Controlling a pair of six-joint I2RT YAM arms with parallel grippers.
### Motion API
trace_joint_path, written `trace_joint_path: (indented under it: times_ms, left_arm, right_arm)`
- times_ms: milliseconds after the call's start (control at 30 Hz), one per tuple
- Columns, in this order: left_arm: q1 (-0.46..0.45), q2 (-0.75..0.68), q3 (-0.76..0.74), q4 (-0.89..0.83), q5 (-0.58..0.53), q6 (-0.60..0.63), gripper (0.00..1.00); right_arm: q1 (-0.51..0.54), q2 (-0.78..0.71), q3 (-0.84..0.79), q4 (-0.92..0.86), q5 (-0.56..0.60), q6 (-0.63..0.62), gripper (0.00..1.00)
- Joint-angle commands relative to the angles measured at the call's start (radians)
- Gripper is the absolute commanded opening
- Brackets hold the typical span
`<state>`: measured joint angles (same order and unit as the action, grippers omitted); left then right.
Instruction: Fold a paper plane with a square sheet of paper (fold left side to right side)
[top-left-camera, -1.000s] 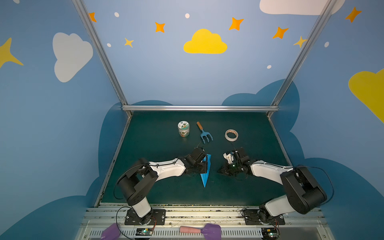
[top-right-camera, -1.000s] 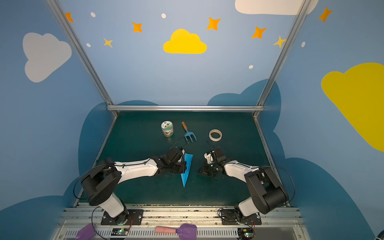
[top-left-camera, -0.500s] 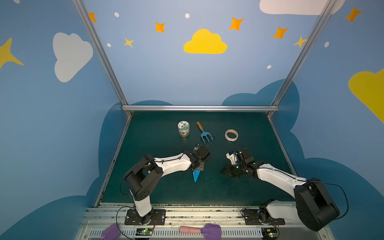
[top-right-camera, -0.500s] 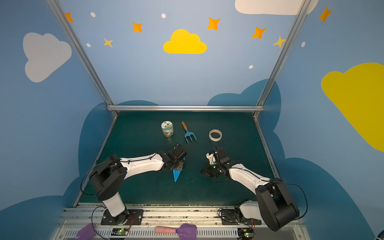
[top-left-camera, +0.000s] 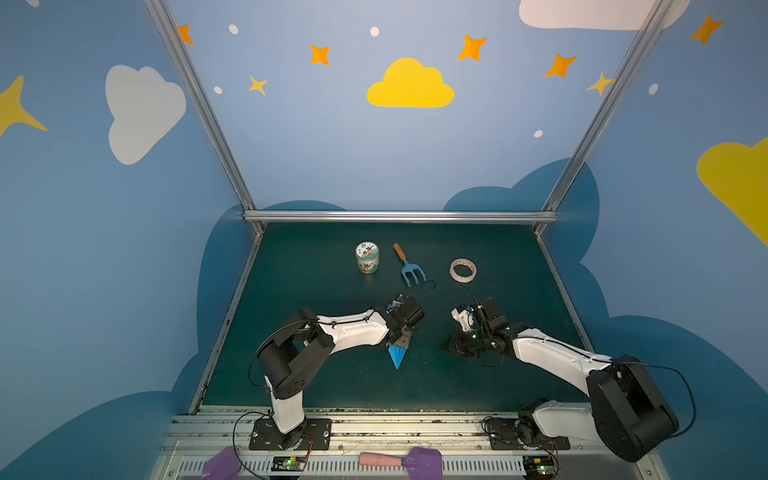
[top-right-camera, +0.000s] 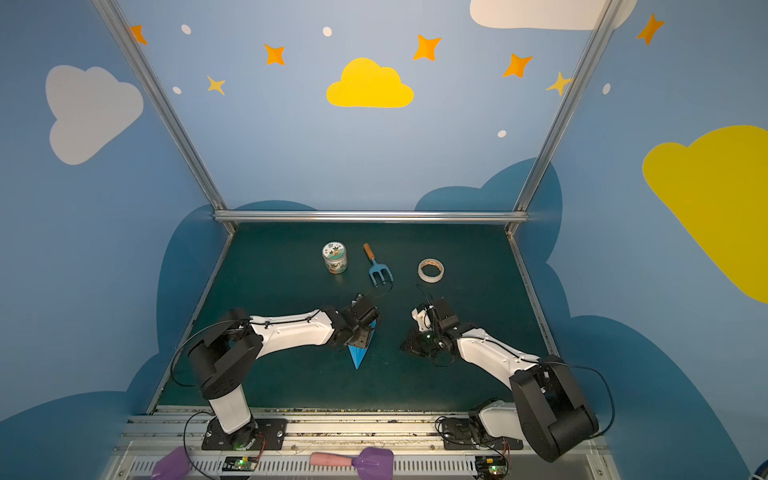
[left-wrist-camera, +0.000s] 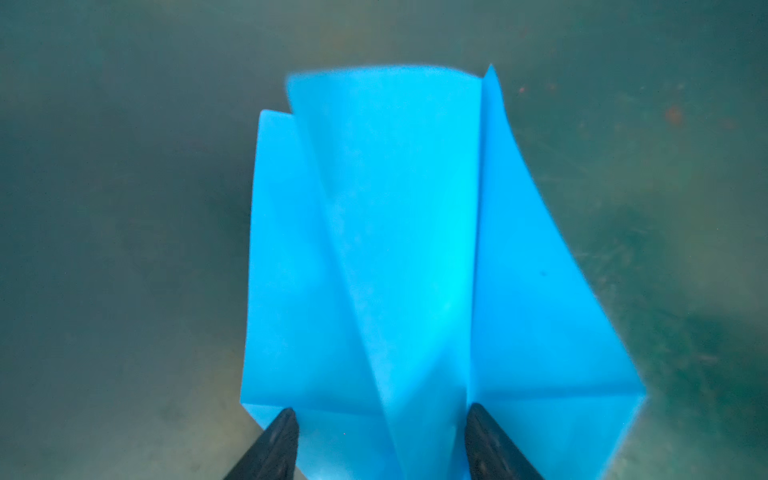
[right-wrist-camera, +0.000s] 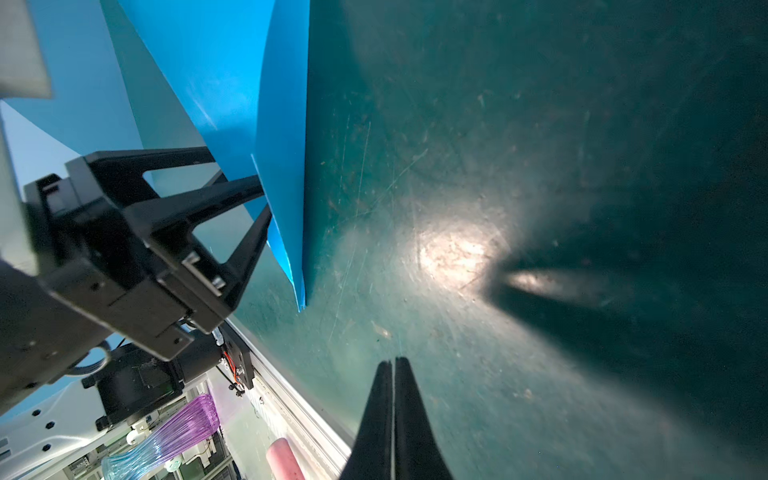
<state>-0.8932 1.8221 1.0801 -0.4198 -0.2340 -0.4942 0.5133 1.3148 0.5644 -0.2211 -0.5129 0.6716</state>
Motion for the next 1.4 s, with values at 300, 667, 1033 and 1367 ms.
trace_joint_path:
  times_ms: [300, 667, 1033, 1367]
  left_arm:
    - [-0.007, 0.02, 0.206, -0.161, -0.075, 0.065, 0.68]
    - [0.015, -0.063, 0.378, -0.265, -0.122, 0.148, 0.77]
    - [0.34, -0.494, 0.034, -0.035, -0.248, 0.207, 1.0]
    - [0.767, -0.636, -0.551, 0.673, -0.144, 0.387, 1.0]
  right_arm:
    - [0.005, -0.024, 0.041, -0.04, 0.012, -0.021, 0.11]
    - [-0.031, -0.078, 0.138, -0.153, 0.075, -0.061, 0.57]
    - [-0.126, -0.271, 0.168, -0.138, 0.909, -0.235, 0.93]
    - [-0.377, -0.078, 0.012, 0.272, 1.038, -0.458, 0.93]
